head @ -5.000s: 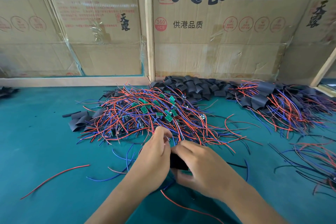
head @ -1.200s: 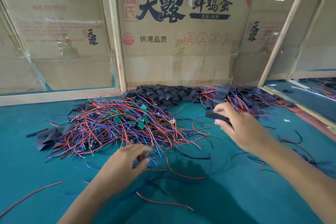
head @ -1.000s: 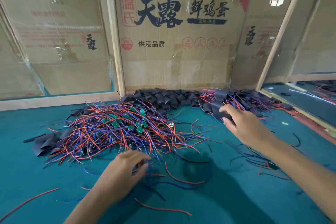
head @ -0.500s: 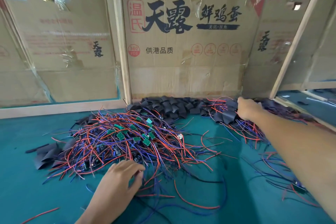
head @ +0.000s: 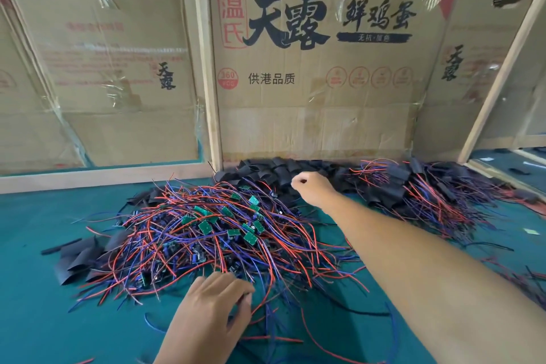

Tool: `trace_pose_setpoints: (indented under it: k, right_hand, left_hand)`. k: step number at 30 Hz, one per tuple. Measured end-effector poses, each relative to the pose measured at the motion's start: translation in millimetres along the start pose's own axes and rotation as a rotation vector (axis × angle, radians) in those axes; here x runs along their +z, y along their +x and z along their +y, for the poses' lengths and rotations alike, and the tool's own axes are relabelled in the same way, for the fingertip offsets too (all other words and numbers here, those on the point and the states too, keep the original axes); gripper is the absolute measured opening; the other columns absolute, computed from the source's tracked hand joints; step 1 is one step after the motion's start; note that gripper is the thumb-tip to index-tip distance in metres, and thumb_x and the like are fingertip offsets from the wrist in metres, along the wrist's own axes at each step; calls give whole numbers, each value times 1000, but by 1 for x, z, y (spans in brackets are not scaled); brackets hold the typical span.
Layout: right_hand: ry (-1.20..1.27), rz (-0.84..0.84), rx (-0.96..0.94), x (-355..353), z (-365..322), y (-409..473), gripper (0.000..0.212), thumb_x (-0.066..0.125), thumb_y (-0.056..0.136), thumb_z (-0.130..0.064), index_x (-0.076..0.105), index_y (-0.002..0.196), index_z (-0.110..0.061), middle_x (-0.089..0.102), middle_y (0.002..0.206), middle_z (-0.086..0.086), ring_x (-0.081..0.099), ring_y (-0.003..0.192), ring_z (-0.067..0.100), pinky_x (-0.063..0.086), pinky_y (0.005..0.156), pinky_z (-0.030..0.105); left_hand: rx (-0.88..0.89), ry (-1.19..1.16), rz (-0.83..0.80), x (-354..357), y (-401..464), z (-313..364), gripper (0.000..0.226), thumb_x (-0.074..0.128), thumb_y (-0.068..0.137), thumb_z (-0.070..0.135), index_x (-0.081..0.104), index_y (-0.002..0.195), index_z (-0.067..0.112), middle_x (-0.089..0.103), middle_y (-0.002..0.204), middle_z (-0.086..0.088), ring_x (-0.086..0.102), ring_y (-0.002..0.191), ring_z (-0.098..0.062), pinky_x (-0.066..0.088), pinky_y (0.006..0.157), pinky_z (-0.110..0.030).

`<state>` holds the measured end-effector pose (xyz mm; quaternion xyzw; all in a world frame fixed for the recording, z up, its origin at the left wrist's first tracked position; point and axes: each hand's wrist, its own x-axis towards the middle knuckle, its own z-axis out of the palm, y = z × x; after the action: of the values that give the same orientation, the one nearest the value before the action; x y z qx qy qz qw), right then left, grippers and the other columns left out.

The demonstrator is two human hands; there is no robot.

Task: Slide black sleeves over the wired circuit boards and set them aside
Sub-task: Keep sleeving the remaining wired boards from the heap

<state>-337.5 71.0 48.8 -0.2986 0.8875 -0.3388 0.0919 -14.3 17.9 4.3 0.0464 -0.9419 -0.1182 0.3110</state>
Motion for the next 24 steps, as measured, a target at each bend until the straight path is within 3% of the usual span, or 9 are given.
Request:
trace_pose_setpoints:
  k: [3,6,9,10,13,16,21,24]
  right_hand:
    - [141,-32,75,11,1,9,39,57,99,-38,63,133,-20,58,140,2,53,126,25,42,97,34]
    - [36,58,57,14,3,12,29,58,97,-35,70,119,-21,63,132,1,57,118,25,46,95,35]
    - [-230,299,-145,16,-3,12,16,60,92,-25,74,97,-18,61,127,4,54,120,28,44,99,37]
    - [-247,297,-261,19,-8,13,16,59,92,-23,74,95,-16,59,131,6,50,126,28,40,103,37]
    - [-360,55,-453,34,-27,17,29,55,98,-31,70,118,-16,43,154,6,28,148,24,24,117,37]
    - [-475,15,-398,48,-34,18,52,48,102,-35,48,146,-8,33,160,6,24,150,22,22,119,36]
    - [-224,143,-291,44,-43,-18,53,48,103,-31,43,148,-5,38,157,7,34,144,21,26,118,33]
    - [82,258,-246,28,-49,-73,42,53,100,-30,58,137,-12,57,139,2,57,120,14,40,105,27]
  left_hand:
    - [6,12,15,0,0,0,9,70,75,20,71,77,29,59,69,20,54,62,-2,39,69,-21]
    - [33,26,24,4,2,3,10,70,73,19,69,73,29,58,67,19,53,61,-2,39,67,-20]
    - [43,24,30,7,2,6,12,63,81,23,67,72,30,58,67,19,54,61,-3,38,67,-20]
    - [42,21,32,7,2,6,16,57,84,26,67,72,30,58,67,18,54,61,-4,37,67,-19]
    - [45,18,27,9,1,5,20,52,86,28,67,73,29,58,68,18,54,62,-5,38,67,-20]
    - [17,20,21,7,1,3,15,57,85,25,67,74,29,57,68,17,53,62,-5,39,67,-22]
    - [-19,38,39,3,1,4,7,68,81,20,70,80,26,60,72,15,58,66,-9,39,69,-27]
    - [-76,-22,102,3,1,9,15,68,85,18,70,100,23,59,84,14,56,75,-7,41,71,-23]
